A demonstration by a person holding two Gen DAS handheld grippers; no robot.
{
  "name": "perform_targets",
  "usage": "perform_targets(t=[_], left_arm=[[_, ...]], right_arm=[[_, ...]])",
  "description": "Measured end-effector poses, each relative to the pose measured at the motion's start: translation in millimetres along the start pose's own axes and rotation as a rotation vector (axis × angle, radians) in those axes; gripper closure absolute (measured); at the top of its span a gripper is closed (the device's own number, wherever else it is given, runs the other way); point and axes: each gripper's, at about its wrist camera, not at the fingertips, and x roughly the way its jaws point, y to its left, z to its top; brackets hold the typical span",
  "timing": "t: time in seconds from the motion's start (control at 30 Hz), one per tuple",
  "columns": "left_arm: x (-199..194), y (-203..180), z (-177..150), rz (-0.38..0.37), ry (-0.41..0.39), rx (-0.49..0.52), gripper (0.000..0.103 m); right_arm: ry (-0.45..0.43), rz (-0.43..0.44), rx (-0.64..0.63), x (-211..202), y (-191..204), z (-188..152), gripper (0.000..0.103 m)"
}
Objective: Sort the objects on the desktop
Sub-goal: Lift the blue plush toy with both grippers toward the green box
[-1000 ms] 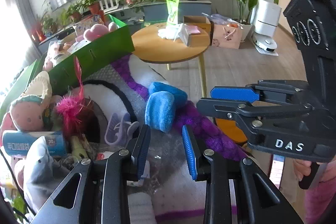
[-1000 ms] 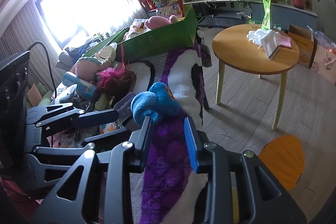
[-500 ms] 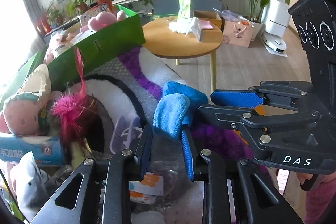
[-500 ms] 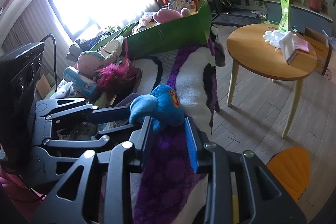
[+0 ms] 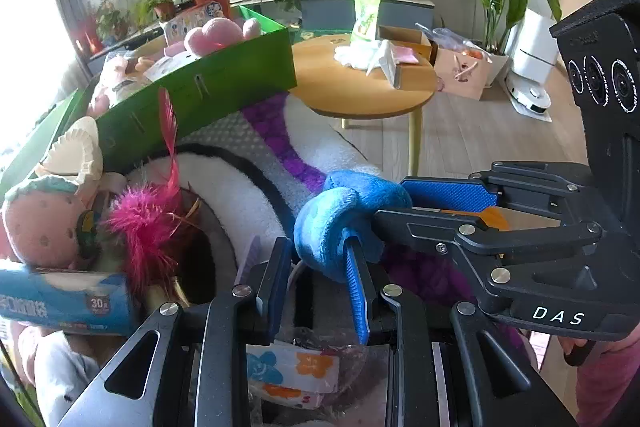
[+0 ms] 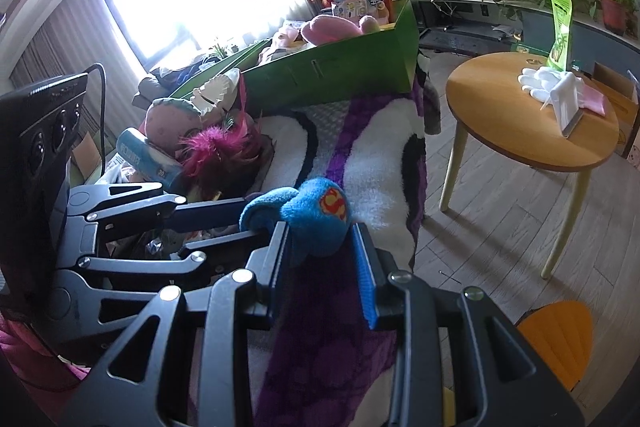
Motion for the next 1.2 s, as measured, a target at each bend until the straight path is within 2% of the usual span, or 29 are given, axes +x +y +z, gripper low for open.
perform_targets(t=[0.13,0.23,0.47,0.77,1.2], left_arm=[[4,1,1,-0.011,0.011,-0.002,0.076],[5,0,1,-0.009,0.016,0.000,0.077],[-1,-2,2,-0.011,-0.001,0.002,0.082],[-35,-6,7,-0.011,-0.089,0.012,0.082],[-91,9,14,0.016,-0.209,-0.019,0.082]], right_arm=[[-0.003,0.010,-0.028,1,3,1,0.083],[0.005,-0.001,-0.052,2,7,2,0.087],[-0.008,-0.017,-0.066,-8,17,3,0.087],[-0.059,-0.064,-0.056,-35,34,6,0.087],[-0.145,-0.067,-0.142,-72,77,26,0.087]])
